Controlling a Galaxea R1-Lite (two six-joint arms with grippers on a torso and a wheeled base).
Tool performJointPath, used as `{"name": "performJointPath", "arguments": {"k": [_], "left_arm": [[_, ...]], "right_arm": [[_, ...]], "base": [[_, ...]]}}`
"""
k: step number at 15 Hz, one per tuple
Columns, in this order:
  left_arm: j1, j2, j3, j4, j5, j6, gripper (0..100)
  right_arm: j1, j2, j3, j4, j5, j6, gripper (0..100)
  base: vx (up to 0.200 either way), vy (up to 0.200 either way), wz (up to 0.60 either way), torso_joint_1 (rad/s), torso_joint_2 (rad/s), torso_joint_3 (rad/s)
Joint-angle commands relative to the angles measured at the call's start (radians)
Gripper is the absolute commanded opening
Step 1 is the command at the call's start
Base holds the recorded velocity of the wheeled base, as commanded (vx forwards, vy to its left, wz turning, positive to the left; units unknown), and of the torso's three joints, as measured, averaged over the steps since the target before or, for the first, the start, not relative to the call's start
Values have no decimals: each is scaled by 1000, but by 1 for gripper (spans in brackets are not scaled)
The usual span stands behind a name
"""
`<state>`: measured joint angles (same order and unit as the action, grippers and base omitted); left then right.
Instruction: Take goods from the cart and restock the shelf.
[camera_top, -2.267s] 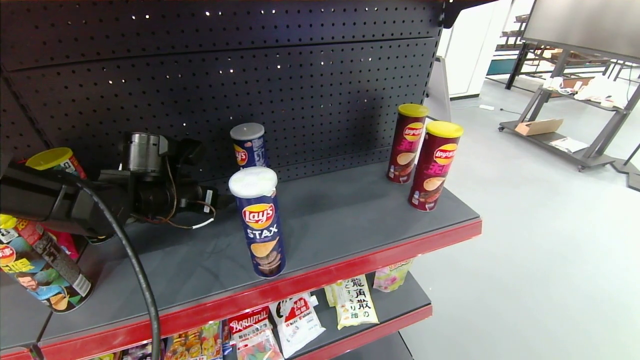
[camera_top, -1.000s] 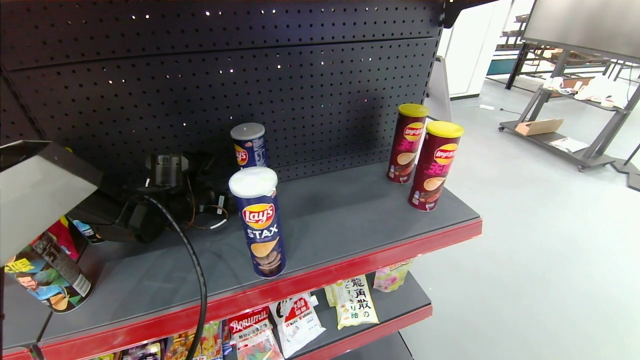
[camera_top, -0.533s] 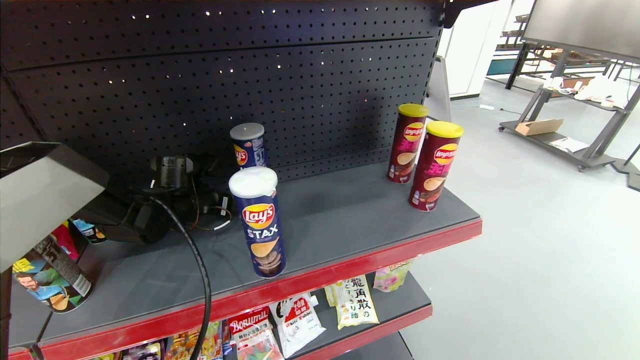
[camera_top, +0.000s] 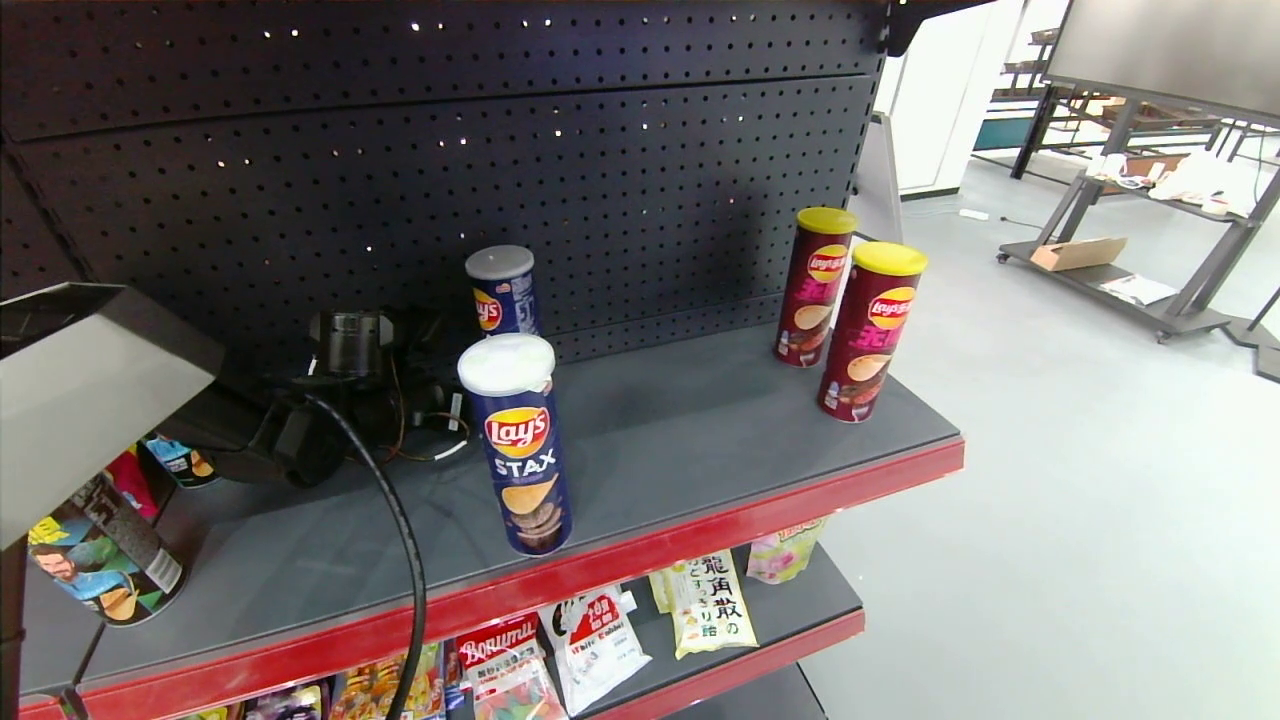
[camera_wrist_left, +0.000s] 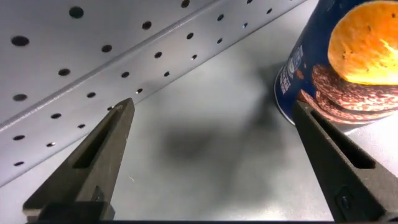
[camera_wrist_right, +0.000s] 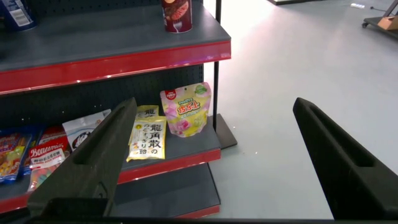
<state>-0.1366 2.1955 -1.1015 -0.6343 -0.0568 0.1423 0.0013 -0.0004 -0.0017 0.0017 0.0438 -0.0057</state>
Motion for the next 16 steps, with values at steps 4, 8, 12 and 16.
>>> {"name": "performJointPath", "arguments": {"k": [4, 8, 12, 16], "left_arm": [[-17, -19, 0, 28, 0, -35, 100], [-32, -19, 0, 28, 0, -43, 100], [-46, -26, 2, 30, 0, -44, 100], [-55, -33, 5, 30, 0, -46, 100]], "right_arm": [[0, 0, 0, 0, 1, 0, 100], [0, 0, 0, 0, 1, 0, 100], [0, 0, 0, 0, 1, 0, 100], [0, 0, 0, 0, 1, 0, 100]], "base": [[0, 0, 0, 0, 0, 0], [0, 0, 0, 0, 0, 0], [0, 0, 0, 0, 0, 0], [0, 0, 0, 0, 0, 0]]}}
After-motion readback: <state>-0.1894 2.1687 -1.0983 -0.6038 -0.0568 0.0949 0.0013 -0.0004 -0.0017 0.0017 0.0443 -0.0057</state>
